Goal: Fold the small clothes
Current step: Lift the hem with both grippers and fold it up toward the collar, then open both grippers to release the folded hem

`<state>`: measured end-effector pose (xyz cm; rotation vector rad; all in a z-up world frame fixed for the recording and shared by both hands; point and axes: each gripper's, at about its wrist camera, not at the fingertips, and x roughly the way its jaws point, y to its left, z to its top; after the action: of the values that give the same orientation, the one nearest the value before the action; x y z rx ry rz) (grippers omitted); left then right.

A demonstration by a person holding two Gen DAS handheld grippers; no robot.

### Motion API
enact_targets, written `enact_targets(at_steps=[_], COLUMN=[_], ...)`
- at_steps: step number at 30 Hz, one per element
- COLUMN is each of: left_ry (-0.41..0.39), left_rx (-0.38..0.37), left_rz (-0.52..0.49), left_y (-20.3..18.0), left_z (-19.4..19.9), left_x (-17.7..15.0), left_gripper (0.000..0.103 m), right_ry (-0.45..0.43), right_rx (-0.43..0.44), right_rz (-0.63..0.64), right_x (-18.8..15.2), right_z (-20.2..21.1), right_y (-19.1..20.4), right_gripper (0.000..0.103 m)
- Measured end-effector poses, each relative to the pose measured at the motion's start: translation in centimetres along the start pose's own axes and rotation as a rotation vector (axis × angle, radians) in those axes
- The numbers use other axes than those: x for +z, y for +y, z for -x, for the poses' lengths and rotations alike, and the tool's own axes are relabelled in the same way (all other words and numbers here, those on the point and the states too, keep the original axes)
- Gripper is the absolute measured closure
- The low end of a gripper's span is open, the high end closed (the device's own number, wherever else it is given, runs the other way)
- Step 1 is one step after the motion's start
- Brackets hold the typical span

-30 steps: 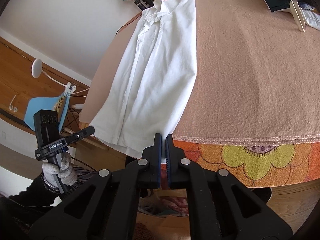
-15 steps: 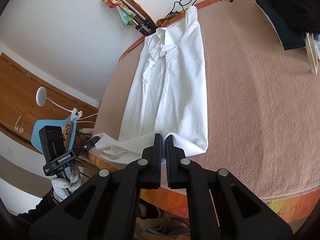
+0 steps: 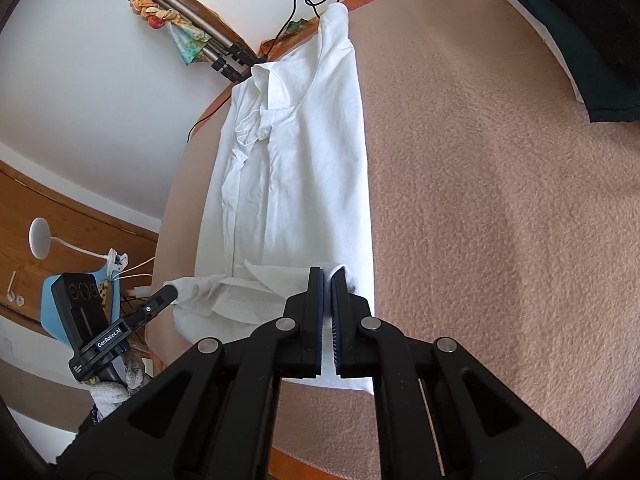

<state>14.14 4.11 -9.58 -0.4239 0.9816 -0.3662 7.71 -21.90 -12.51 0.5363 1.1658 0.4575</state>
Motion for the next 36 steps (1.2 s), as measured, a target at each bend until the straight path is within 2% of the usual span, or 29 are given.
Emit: enact_targets(at_steps=[9, 13, 14, 15, 17, 19, 21, 23, 25, 26, 31, 36], left_ry=[0.005, -0.019, -0.032, -0.045, -0.073, -0.076, -0.062, -0.019, 0.047, 0.075, 0.157, 0.140], left_rx=[0.012, 0.050, 0.058, 0.061, 0.073, 0.050, 0.013, -0.027, -0.071, -0.078, -0.064, -0.049], left_rz=[0.024, 0.003, 0.004, 0.001, -0.020, -0.050, -0.082, -0.115, -0.143, -0.157, -0.194, -0.188], left_y=[1.1, 0.6, 0.6, 0.5, 0.1, -0.5, -1.3, -2.1, -2.9, -3.3, -4.2, -4.4], left_z=[-0.8, -0.2, 0.1, 0.5, 1.3, 1.8, 2.1, 1.8, 0.9, 0.3, -2.1, -3.3], left_x=[0.4, 0.9, 1.0, 1.1, 1.0, 0.7, 0.1, -0.7, -1.4, -1.8, -2.8, -1.5], left_gripper=[0.099, 0.089, 0.085, 0.080, 0.079, 0.079, 0.079, 0.079, 0.079, 0.079, 0.080, 0.080], right_ry=[0.000, -0.018, -0.026, -0.036, -0.066, -0.081, -0.074, -0.028, 0.015, 0.045, 0.143, 0.125], right_rx=[-0.012, -0.018, -0.024, -0.028, -0.050, -0.061, -0.041, -0.013, -0.003, -0.005, -0.040, -0.092], right_rz=[-0.020, -0.006, 0.001, 0.012, 0.041, 0.095, 0.165, 0.244, 0.315, 0.350, 0.471, 0.472], right_x=[0.5, 0.9, 1.0, 1.0, 1.0, 0.7, 0.1, -0.7, -1.7, -2.2, -3.7, -2.4], right_z=[-0.9, -0.3, 0.0, 0.4, 1.2, 2.0, 2.4, 2.2, 1.5, 0.9, -2.0, -3.4], right_y=[-0.2, 0.1, 0.2, 0.3, 0.7, 1.6, 2.7, 3.9, 5.0, 5.5, 7.1, 7.0], right_gripper=[0.098, 0.098, 0.095, 0.088, 0.075, 0.074, 0.074, 0.074, 0.079, 0.084, 0.086, 0.086])
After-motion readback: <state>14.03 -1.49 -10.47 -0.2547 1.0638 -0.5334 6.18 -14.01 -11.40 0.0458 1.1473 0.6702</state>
